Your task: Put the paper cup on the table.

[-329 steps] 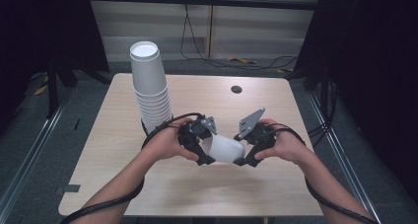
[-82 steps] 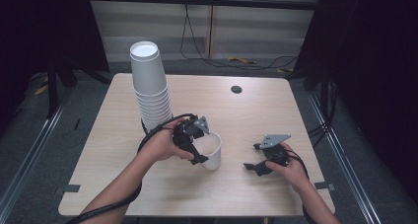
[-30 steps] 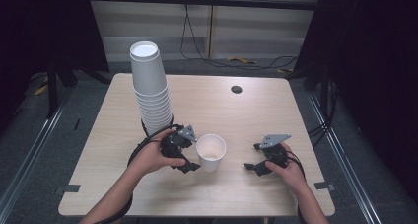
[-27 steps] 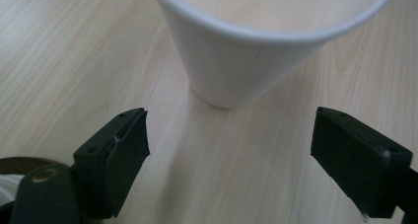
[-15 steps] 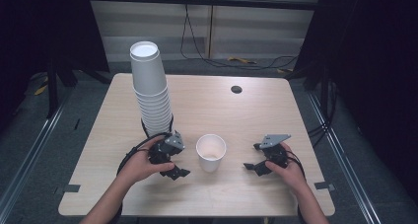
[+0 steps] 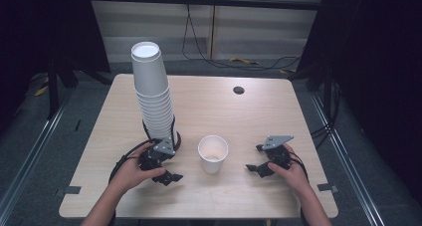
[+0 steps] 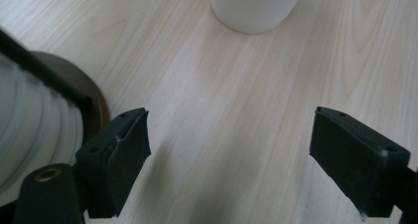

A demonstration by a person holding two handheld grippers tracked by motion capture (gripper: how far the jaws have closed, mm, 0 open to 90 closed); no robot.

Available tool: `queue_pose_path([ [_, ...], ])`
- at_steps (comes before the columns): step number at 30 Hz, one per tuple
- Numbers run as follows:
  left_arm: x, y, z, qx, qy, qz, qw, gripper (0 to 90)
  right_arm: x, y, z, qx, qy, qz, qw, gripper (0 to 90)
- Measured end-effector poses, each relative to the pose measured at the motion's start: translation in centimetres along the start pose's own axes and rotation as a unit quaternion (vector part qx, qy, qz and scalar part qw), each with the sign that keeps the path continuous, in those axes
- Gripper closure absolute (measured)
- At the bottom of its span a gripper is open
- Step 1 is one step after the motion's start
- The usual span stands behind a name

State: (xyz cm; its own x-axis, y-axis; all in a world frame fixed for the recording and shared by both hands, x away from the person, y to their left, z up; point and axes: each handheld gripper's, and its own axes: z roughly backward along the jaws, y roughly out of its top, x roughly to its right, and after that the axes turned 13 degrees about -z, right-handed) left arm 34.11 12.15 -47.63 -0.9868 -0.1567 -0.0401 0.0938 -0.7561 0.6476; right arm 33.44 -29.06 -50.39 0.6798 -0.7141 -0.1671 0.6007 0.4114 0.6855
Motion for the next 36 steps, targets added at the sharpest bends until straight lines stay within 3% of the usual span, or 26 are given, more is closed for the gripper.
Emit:
queue_pose_path([
  [3,-0.2,-0.6,0.2,-0.003,0.005,-0.004,1.0000,15.1,0.0,0.0,0.0,0.000,0.000,0.000,1.0000,10.5],
  [4,0.0,-0.8,0.2,0.003,0.008,0.007,0.9999,15.1,0.0,0.0,0.0,0.000,0.000,0.000,1.0000,10.5],
  [5,-0.1,-0.9,0.3,-0.001,0.008,-0.001,1.0000,15.1,0.0,0.0,0.0,0.000,0.000,0.000,1.0000,10.5],
  [6,0.0,-1.1,0.3,0.008,0.011,0.010,0.9999,15.1,0.0,0.0,0.0,0.000,0.000,0.000,1.0000,10.5],
  [7,-0.1,-1.2,0.4,0.003,0.011,0.004,0.9999,15.2,0.0,0.0,0.0,0.000,0.000,0.000,1.0000,10.5],
  [19,-0.1,-3.7,1.3,0.016,0.039,0.030,0.9987,15.2,0.0,0.0,0.0,0.000,0.000,0.000,1.0000,10.5],
  [36,-0.3,-6.4,1.7,0.017,0.066,0.032,0.9971,15.1,0.0,0.0,0.0,0.000,0.000,0.000,1.0000,10.5],
])
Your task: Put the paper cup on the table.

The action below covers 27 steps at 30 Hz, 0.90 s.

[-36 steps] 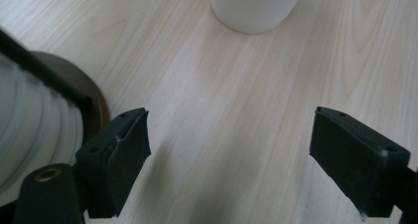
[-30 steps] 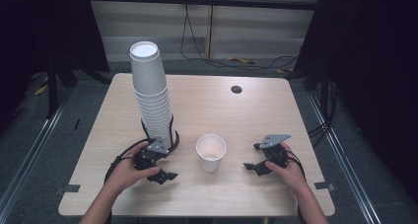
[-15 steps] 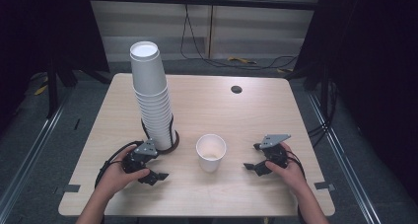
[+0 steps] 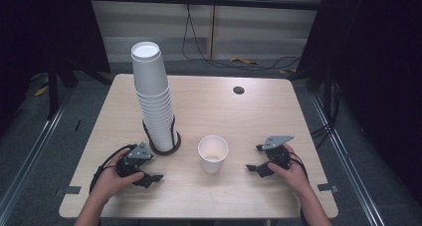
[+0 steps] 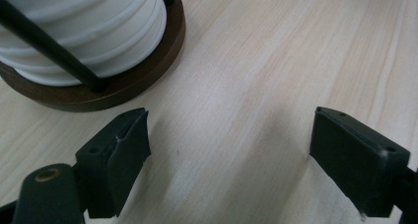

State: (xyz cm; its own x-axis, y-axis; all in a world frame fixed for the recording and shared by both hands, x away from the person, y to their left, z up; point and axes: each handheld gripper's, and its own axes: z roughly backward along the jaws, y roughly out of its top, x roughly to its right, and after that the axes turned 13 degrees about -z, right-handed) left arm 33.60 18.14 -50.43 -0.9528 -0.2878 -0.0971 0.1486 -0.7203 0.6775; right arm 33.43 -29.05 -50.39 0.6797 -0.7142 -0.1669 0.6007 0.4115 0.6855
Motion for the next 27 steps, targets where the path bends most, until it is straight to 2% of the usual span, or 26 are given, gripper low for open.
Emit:
queue_pose_path([
  [5,0.0,-0.3,-0.1,0.001,0.005,-0.006,1.0000,15.0,0.0,0.0,0.0,0.000,0.000,0.000,1.0000,10.5],
  [15,0.2,-1.2,-0.4,0.040,0.019,0.002,0.9990,11.7,0.0,0.0,0.0,0.000,0.000,0.000,1.0000,10.5],
  [27,0.3,-1.1,-0.4,0.040,0.024,0.003,0.9989,10.7,0.0,0.0,0.0,0.000,0.000,0.000,1.0000,10.5],
])
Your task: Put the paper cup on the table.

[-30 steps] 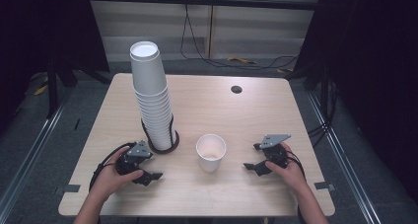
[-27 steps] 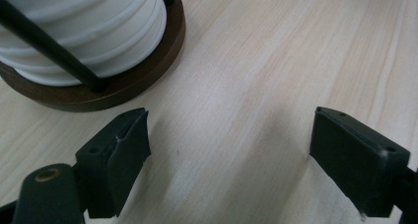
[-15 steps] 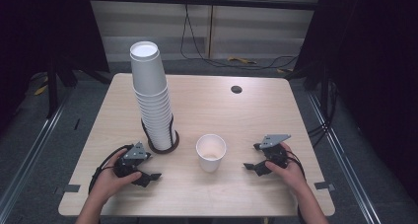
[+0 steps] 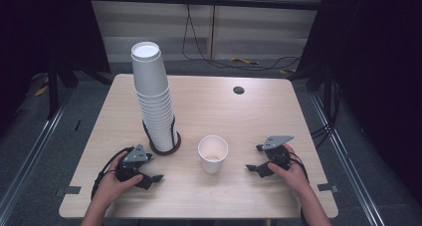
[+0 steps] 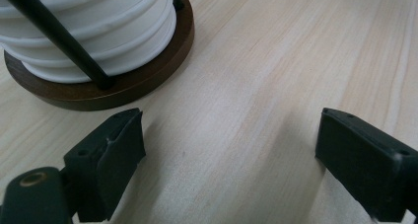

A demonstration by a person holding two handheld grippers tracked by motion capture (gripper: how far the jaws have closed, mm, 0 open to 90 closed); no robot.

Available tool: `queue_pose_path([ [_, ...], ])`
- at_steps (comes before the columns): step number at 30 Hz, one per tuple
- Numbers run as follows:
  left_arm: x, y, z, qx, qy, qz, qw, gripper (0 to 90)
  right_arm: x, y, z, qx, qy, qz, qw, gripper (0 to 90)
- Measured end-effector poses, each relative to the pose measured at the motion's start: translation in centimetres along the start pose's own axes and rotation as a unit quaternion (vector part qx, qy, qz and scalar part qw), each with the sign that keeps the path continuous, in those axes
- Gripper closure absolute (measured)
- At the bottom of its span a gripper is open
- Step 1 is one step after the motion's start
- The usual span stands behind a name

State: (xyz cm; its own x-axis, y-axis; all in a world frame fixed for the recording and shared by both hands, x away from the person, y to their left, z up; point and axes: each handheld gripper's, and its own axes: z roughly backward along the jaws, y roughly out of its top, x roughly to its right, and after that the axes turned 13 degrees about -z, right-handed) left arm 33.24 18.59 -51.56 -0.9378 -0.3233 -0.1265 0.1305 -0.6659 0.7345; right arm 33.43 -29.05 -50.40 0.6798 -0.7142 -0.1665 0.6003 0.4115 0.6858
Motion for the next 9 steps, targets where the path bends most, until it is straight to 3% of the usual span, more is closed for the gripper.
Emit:
queue_pose_path([
  [9,0.17,0.01,0.10,-0.005,0.009,0.005,0.9999,10.5,0.00,0.00,0.00,0.000,0.000,0.000,1.0000,10.5],
])
